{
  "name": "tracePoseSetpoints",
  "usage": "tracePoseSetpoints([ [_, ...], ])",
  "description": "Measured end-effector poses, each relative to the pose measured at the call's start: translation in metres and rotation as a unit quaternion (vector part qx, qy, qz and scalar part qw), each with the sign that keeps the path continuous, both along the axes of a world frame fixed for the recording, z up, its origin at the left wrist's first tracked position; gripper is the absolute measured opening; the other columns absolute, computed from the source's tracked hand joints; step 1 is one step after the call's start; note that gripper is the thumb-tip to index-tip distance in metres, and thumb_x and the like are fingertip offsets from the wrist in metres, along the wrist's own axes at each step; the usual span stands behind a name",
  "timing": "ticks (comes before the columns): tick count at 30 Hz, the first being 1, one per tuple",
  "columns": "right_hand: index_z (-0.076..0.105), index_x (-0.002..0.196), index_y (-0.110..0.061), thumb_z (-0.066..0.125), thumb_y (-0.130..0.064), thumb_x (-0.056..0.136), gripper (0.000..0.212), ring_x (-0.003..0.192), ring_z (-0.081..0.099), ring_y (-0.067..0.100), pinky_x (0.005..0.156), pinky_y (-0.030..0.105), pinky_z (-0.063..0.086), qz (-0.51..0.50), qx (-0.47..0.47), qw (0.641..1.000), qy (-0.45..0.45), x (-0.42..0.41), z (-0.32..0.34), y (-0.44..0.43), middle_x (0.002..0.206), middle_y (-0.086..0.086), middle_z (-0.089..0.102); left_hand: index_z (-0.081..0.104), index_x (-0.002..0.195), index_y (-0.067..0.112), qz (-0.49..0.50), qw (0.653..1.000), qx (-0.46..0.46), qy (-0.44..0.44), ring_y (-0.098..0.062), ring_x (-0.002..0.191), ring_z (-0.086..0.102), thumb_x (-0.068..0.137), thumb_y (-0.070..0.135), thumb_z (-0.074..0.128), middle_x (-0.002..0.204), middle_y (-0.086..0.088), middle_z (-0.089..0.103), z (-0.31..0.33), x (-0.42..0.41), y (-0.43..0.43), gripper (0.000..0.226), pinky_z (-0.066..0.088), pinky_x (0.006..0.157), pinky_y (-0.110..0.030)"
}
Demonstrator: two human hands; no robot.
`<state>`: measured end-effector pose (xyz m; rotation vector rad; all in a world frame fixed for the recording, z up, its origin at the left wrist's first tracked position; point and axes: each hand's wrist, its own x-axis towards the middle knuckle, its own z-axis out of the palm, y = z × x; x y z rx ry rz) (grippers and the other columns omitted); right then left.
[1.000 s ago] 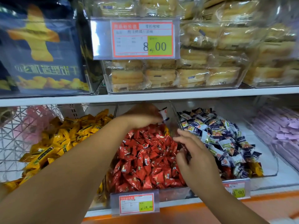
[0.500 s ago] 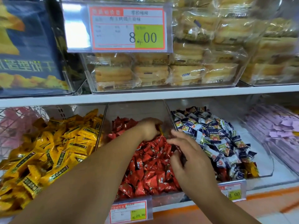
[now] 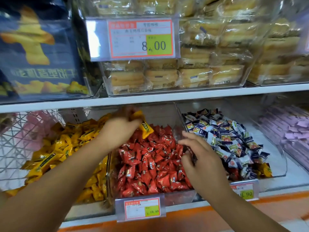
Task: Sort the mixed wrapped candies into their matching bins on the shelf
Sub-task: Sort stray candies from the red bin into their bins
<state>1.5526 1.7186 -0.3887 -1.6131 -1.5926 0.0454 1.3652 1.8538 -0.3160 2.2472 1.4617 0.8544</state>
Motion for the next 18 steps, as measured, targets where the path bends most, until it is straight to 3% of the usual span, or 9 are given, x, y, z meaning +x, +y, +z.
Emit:
tracePoseSetpoints([
  [2,0.066,0.115,-0.021,0.053,-0.012,0.091,0.029,0.11,0.06,0.016,0.085,0.018,0.04,-0.001,-0.011,1.0,-0.003,-0.001,0.001,-0.001,0.13,-0.022,0.043,0.063,0.104,0.019,0.08,0.995,0.019,-0.056,-0.019,0.083,0.058,0.092,0.025,0.06,0.086,-0.001,0.063,0.002,-0.035,-0.013,0.014,0.033,0.064,-0.026],
  [5,0.065,0.117,-0.021,0.054,-0.009,0.091,0.031,0.114,0.056,0.012,0.086,0.018,0.039,-0.001,-0.032,0.999,-0.006,-0.002,0.003,-0.002,0.132,-0.022,0.041,0.063,0.104,0.018,0.17,0.983,0.005,-0.069,-0.02,0.066,0.058,0.095,0.026,0.056,0.069,0.002,0.062,0.003,-0.076,-0.019,0.015,0.038,0.056,-0.027],
  [6,0.065,0.118,-0.02,0.053,-0.009,0.091,0.032,0.111,0.057,0.012,0.084,0.016,0.037,-0.002,-0.036,0.999,-0.008,-0.003,0.004,-0.003,0.133,-0.021,0.043,0.065,0.107,0.017,0.188,0.981,-0.007,-0.042,-0.023,0.071,0.061,0.094,0.028,0.056,0.073,-0.001,0.066,0.002,-0.086,-0.018,0.019,0.042,0.06,-0.028],
  [8,0.064,0.119,-0.021,0.053,-0.009,0.091,0.032,0.102,0.058,0.009,0.079,0.007,0.032,-0.003,-0.045,0.999,-0.008,-0.003,0.004,-0.003,0.138,-0.016,0.046,0.065,0.118,0.016,0.193,0.98,-0.002,0.053,-0.03,0.095,0.065,0.091,0.036,0.061,0.099,-0.01,0.071,-0.003,-0.098,-0.015,0.033,0.05,0.08,-0.035],
  [11,0.064,0.119,-0.022,0.054,-0.009,0.091,0.032,0.094,0.057,0.006,0.072,0.003,0.028,-0.002,-0.049,0.999,-0.009,-0.002,0.003,-0.003,0.14,-0.013,0.046,0.064,0.123,0.013,0.141,0.982,0.059,0.108,-0.034,0.107,0.061,0.089,0.032,0.065,0.116,-0.014,0.067,-0.004,-0.084,-0.021,0.039,0.049,0.092,-0.039],
  [14,0.064,0.118,-0.021,0.054,-0.009,0.091,0.031,0.109,0.057,0.01,0.082,0.016,0.04,-0.004,-0.041,0.999,-0.01,-0.003,0.003,-0.002,0.139,-0.013,0.047,0.062,0.126,0.024,-0.008,0.981,0.109,0.163,-0.022,0.115,0.058,0.093,0.036,0.059,0.125,-0.001,0.064,-0.003,-0.044,-0.029,0.035,0.046,0.095,-0.032],
  [16,0.065,0.117,-0.021,0.055,-0.009,0.09,0.031,0.117,0.055,0.011,0.087,0.024,0.045,-0.008,-0.033,0.999,-0.014,-0.002,0.003,-0.001,0.138,-0.012,0.049,0.049,0.139,0.024,-0.08,0.961,0.049,0.259,-0.021,0.127,0.05,0.093,0.052,0.051,0.14,-0.003,0.053,-0.011,-0.012,-0.029,0.054,0.042,0.104,-0.036],
  [18,0.066,0.116,-0.021,0.057,-0.008,0.089,0.031,0.121,0.051,0.007,0.091,0.026,0.047,-0.008,-0.024,1.0,-0.015,-0.001,0.002,-0.001,0.137,-0.013,0.049,0.027,0.151,0.017,-0.055,0.927,-0.083,0.363,-0.031,0.136,0.038,0.088,0.069,0.042,0.153,-0.015,0.031,-0.025,0.017,-0.02,0.083,0.037,0.11,-0.042],
])
